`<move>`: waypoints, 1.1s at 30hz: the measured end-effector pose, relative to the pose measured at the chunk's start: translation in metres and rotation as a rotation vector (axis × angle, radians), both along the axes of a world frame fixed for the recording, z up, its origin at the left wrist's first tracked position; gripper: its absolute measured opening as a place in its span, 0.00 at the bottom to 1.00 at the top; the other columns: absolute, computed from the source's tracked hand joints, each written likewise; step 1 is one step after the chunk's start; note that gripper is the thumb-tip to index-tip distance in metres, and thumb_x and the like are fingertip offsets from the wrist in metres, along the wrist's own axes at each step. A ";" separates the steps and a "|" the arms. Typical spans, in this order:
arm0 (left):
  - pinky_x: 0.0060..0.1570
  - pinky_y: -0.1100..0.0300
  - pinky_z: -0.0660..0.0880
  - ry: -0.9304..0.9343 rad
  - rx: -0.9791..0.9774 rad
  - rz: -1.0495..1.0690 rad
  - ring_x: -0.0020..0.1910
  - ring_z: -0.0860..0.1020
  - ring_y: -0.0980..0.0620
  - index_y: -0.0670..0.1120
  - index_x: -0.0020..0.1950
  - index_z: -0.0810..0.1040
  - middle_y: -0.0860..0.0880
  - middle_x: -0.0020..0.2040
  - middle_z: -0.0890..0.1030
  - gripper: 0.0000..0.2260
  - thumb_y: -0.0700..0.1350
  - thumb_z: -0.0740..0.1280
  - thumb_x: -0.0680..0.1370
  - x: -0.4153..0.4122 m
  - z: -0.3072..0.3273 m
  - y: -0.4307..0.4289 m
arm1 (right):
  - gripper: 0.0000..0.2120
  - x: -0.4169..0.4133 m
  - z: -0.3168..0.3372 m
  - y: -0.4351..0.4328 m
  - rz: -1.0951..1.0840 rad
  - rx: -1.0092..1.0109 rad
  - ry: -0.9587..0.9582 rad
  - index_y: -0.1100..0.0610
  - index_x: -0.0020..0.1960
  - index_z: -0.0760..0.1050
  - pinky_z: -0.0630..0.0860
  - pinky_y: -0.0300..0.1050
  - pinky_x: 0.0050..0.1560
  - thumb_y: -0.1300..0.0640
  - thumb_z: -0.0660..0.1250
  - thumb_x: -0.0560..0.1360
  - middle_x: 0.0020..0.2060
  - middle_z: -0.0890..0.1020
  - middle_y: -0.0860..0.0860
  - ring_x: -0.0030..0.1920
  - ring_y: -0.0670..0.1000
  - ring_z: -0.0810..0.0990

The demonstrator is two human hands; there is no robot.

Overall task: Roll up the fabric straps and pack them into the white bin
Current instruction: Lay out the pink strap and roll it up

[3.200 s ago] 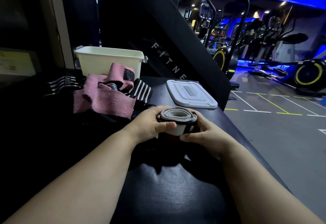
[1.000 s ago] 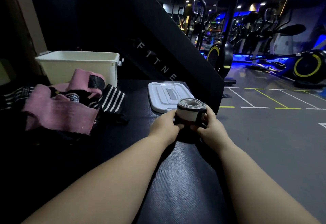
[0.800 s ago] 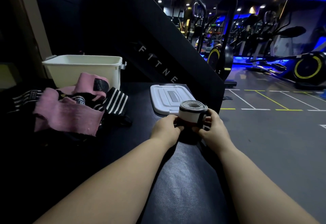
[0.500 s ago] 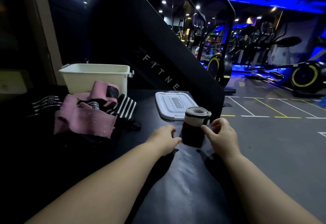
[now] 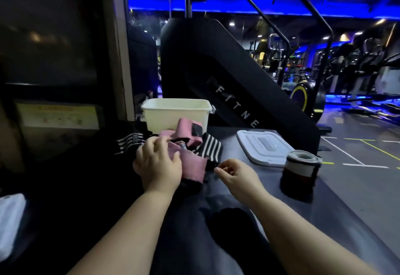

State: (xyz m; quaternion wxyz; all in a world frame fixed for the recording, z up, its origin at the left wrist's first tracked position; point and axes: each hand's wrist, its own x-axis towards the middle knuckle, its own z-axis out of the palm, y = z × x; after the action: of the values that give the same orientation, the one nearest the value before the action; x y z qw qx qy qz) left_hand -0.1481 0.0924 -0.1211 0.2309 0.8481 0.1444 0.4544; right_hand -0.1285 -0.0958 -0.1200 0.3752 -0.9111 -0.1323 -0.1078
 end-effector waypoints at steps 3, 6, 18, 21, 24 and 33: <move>0.50 0.39 0.73 0.020 -0.156 0.008 0.56 0.75 0.32 0.40 0.60 0.77 0.36 0.60 0.77 0.25 0.43 0.77 0.66 0.005 -0.016 0.021 | 0.10 0.009 -0.005 0.021 -0.010 0.012 -0.015 0.50 0.50 0.78 0.69 0.40 0.39 0.45 0.68 0.74 0.43 0.80 0.47 0.43 0.48 0.78; 0.53 0.46 0.74 0.105 -0.331 -0.128 0.55 0.78 0.34 0.40 0.65 0.74 0.37 0.57 0.80 0.22 0.46 0.72 0.74 0.012 -0.015 0.036 | 0.15 0.015 -0.011 0.038 -0.048 0.042 -0.019 0.49 0.56 0.76 0.70 0.42 0.45 0.45 0.70 0.73 0.49 0.80 0.48 0.50 0.49 0.78; 0.47 0.62 0.67 -0.053 -0.472 -0.359 0.54 0.78 0.47 0.47 0.64 0.74 0.49 0.54 0.80 0.16 0.48 0.68 0.78 0.006 0.005 0.023 | 0.21 0.022 -0.017 0.037 0.093 0.563 0.066 0.47 0.52 0.76 0.80 0.53 0.54 0.56 0.76 0.61 0.43 0.85 0.47 0.46 0.48 0.83; 0.47 0.64 0.69 -0.007 -0.396 -0.484 0.49 0.76 0.53 0.50 0.64 0.75 0.54 0.51 0.79 0.15 0.47 0.69 0.77 -0.001 0.002 0.012 | 0.15 0.016 -0.013 0.027 0.171 0.713 0.103 0.47 0.51 0.77 0.80 0.49 0.42 0.53 0.76 0.67 0.43 0.83 0.50 0.43 0.49 0.81; 0.53 0.61 0.75 0.108 -0.379 -0.644 0.51 0.79 0.54 0.53 0.64 0.74 0.54 0.53 0.81 0.15 0.47 0.69 0.77 -0.002 -0.003 0.002 | 0.18 0.011 -0.013 0.024 0.178 0.725 0.139 0.41 0.49 0.77 0.75 0.47 0.41 0.36 0.73 0.62 0.45 0.83 0.46 0.45 0.47 0.80; 0.61 0.64 0.73 0.382 -0.490 -1.034 0.57 0.78 0.63 0.58 0.64 0.74 0.56 0.56 0.82 0.15 0.46 0.65 0.79 -0.012 -0.005 -0.012 | 0.32 -0.001 -0.005 0.021 0.171 0.760 0.263 0.46 0.60 0.74 0.81 0.51 0.50 0.39 0.79 0.59 0.46 0.86 0.50 0.47 0.51 0.85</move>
State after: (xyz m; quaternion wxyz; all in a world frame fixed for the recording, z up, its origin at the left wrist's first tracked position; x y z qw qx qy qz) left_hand -0.1598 0.0800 -0.1262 0.5807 0.7971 -0.1470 0.0764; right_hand -0.1295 -0.0747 -0.1252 0.7064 -0.6994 -0.1091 -0.0003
